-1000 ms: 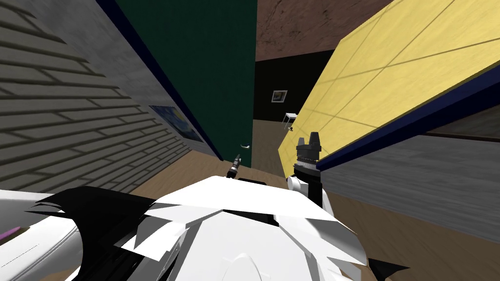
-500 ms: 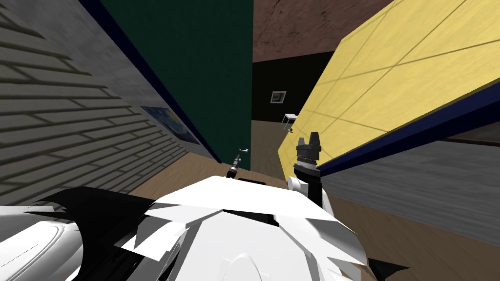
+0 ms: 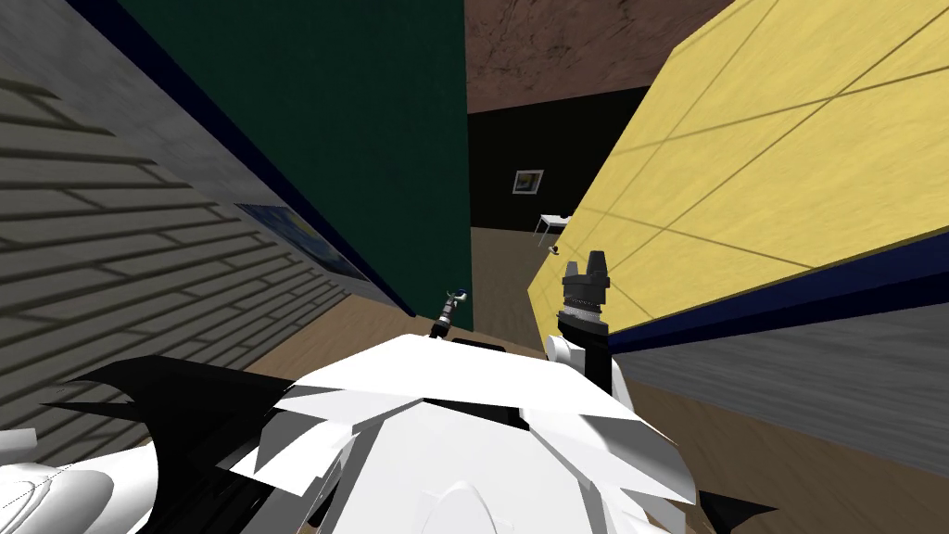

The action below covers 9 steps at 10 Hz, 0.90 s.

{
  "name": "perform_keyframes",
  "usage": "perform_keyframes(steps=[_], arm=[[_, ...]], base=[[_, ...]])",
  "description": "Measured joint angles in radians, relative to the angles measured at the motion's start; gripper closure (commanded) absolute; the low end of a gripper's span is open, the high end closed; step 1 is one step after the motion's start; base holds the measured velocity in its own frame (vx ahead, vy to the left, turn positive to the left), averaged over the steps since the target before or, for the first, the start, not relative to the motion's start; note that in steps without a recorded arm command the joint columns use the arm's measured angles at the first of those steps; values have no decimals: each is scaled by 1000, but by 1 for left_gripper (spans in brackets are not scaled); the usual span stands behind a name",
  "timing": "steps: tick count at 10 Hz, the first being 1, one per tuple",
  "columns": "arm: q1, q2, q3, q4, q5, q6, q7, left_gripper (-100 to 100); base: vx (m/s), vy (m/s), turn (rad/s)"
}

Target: Push the door open

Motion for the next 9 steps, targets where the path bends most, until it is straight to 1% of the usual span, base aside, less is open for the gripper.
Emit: perform_keyframes(steps=[1, 2, 4, 7, 9], arm=[[-5, -4, 3, 6, 1, 0, -1, -100], [-6, -5, 3, 6, 1, 0, -1, 100], [-7, -1, 4, 5, 1, -1, -1, 100], [-9, -4, 4, 5, 1, 2, -1, 100], [-5, -2, 7, 11, 3, 2, -2, 100]], base=[[73, -22, 1], [-8, 5, 3], [-18, 14, -13], [0, 0, 0], [131, -46, 39]])
